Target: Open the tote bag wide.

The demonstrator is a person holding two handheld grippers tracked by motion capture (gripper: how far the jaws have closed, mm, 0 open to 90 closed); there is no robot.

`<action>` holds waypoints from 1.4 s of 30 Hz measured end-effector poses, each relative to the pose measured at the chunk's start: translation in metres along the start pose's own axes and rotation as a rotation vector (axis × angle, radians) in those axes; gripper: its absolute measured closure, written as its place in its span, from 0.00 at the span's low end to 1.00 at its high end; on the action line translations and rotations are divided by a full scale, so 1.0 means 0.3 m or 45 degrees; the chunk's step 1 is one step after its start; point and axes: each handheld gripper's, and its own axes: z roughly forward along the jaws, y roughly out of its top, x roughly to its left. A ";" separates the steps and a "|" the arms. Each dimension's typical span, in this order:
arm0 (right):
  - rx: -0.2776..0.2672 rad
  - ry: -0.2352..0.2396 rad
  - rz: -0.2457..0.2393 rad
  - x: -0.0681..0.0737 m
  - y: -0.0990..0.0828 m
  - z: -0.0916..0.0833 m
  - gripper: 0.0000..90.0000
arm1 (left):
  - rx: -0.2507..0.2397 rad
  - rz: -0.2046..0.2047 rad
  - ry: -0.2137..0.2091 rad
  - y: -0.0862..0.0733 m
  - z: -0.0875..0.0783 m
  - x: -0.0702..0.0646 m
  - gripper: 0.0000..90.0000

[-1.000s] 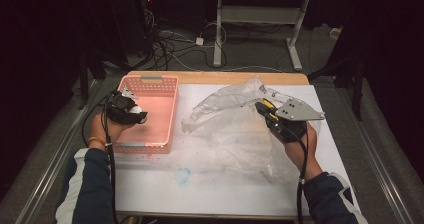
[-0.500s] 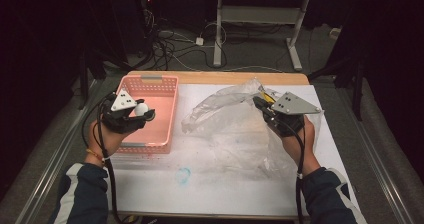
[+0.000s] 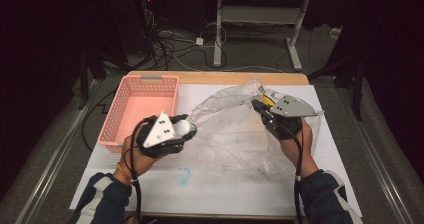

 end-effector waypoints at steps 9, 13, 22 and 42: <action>0.003 0.037 -0.004 0.017 -0.004 -0.001 1.00 | 0.069 0.069 -0.181 0.055 0.267 -0.135 0.53; 0.009 0.053 -0.004 0.023 -0.009 0.002 1.00 | 0.097 0.029 -0.203 0.047 0.385 -0.162 0.53; 0.020 0.065 0.011 0.020 -0.021 0.006 1.00 | 0.145 -0.109 -0.180 0.014 0.607 -0.174 0.53; 0.052 0.062 0.023 0.004 -0.039 0.011 1.00 | 0.151 0.021 -0.102 0.047 0.532 -0.247 0.35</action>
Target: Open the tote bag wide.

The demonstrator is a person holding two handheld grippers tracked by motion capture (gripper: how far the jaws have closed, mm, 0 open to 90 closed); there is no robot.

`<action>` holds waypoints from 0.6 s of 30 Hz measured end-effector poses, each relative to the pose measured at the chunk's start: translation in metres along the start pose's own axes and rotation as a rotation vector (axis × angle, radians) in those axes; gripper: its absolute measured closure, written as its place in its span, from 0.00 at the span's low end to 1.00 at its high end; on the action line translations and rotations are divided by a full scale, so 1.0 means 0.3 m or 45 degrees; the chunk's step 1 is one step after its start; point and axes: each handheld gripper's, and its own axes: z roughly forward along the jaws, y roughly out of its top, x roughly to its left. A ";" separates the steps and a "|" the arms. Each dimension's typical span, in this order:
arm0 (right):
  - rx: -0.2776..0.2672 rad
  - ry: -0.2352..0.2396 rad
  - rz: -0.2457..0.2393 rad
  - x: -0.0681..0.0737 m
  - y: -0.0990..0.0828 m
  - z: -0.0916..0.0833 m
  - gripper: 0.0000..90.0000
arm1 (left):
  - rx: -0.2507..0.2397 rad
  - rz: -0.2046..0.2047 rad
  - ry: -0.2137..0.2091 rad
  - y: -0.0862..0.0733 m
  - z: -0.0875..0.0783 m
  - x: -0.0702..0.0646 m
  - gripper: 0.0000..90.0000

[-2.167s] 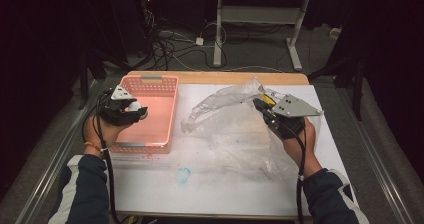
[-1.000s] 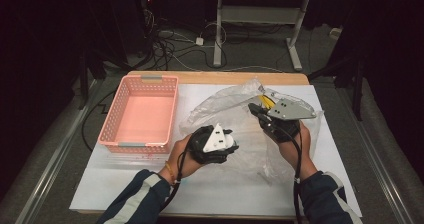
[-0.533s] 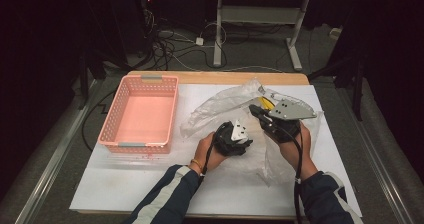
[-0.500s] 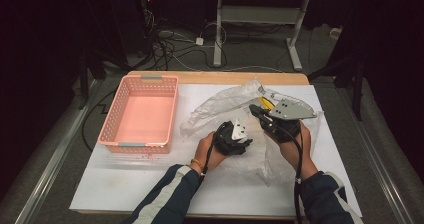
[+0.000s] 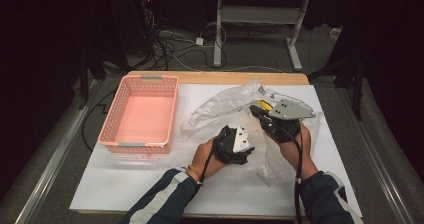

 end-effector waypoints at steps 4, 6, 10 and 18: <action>0.007 -0.003 0.002 -0.004 -0.004 -0.002 1.00 | -0.038 0.121 -0.005 -0.022 -0.134 -0.044 0.35; 0.013 -0.006 0.002 -0.006 -0.006 0.000 1.00 | -0.064 0.141 0.024 -0.040 -0.211 -0.045 0.33; 0.028 -0.004 -0.002 -0.004 -0.011 0.006 1.00 | -0.107 0.077 0.123 -0.093 -0.351 -0.001 0.30; 0.052 -0.008 -0.011 -0.010 -0.019 -0.001 1.00 | -0.018 -0.072 0.307 -0.236 -0.428 0.115 0.25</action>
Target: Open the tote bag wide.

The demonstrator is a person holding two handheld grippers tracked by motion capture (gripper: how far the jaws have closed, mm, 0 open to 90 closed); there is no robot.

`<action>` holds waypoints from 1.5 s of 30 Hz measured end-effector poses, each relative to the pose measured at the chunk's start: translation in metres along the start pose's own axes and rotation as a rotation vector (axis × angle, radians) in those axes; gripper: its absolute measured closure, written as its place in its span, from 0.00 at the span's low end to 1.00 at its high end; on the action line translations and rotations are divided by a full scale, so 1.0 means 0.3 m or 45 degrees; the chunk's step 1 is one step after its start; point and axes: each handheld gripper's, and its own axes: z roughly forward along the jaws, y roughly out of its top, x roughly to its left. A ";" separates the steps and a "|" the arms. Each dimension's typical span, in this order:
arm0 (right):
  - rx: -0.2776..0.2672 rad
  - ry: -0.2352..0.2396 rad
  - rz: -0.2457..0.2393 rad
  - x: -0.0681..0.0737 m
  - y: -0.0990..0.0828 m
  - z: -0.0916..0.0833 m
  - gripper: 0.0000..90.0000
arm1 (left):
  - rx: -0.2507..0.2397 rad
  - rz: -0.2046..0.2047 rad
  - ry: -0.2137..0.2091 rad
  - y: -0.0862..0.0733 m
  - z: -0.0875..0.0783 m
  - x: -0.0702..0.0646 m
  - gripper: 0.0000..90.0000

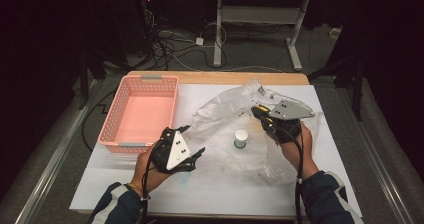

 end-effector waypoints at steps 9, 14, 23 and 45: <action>0.029 0.005 0.012 -0.018 -0.023 -0.017 1.00 | 0.114 -0.054 -0.047 -0.015 0.069 0.023 0.41; 0.047 0.020 0.003 -0.013 -0.030 -0.006 1.00 | 0.144 -0.090 -0.089 -0.010 0.107 0.034 0.61; -0.004 -0.010 -0.020 0.006 -0.028 -0.016 1.00 | 0.178 -0.103 -0.161 -0.016 0.132 0.048 0.94; -0.109 0.041 0.004 0.081 -0.035 -0.225 0.48 | 0.185 -0.113 -0.191 -0.020 0.144 0.041 0.95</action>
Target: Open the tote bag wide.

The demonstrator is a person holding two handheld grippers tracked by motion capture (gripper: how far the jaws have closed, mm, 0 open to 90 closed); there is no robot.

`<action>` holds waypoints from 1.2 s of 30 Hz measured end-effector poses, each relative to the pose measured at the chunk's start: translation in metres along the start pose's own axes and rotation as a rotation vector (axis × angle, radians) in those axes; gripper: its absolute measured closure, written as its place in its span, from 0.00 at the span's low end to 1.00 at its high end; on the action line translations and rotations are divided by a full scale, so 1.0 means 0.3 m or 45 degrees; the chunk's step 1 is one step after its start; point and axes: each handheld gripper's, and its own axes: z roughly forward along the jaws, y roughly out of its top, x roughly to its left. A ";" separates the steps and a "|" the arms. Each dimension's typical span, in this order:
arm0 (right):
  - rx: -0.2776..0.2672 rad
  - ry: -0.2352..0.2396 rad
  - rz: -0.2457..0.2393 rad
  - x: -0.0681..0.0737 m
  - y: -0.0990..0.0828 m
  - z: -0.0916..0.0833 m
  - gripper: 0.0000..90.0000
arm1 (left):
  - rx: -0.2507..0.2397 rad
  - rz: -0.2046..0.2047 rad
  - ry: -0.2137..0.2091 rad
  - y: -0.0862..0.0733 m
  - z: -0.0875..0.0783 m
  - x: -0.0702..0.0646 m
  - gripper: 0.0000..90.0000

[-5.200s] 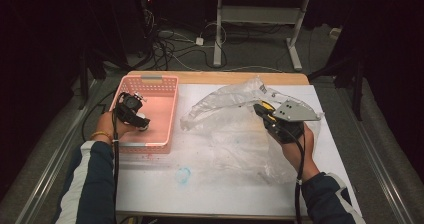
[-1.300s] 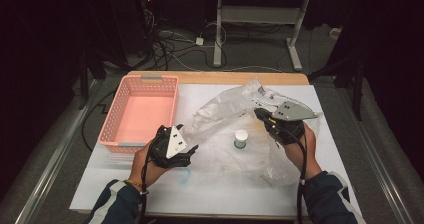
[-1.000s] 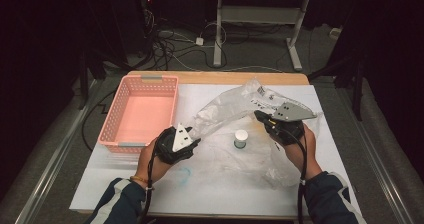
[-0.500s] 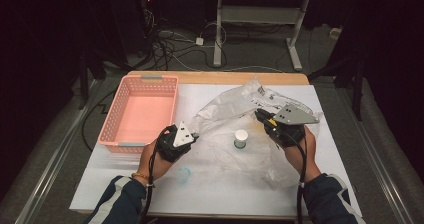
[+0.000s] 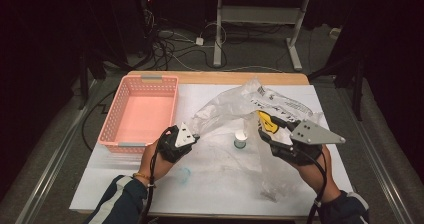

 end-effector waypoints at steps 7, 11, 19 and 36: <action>0.095 0.129 -0.003 0.055 -0.062 -0.059 0.38 | 0.017 -0.004 0.010 -0.007 0.006 0.002 0.95; 0.180 0.231 -0.045 0.111 -0.115 -0.089 0.31 | 0.027 0.005 0.019 -0.006 0.010 -0.002 0.96; 0.309 0.396 -0.065 0.207 -0.212 -0.114 0.22 | 0.028 -0.007 0.026 0.002 0.025 -0.002 0.96; 0.311 0.093 -0.159 0.117 -0.268 -0.092 0.98 | -0.048 -0.007 0.066 -0.007 -0.030 0.027 0.95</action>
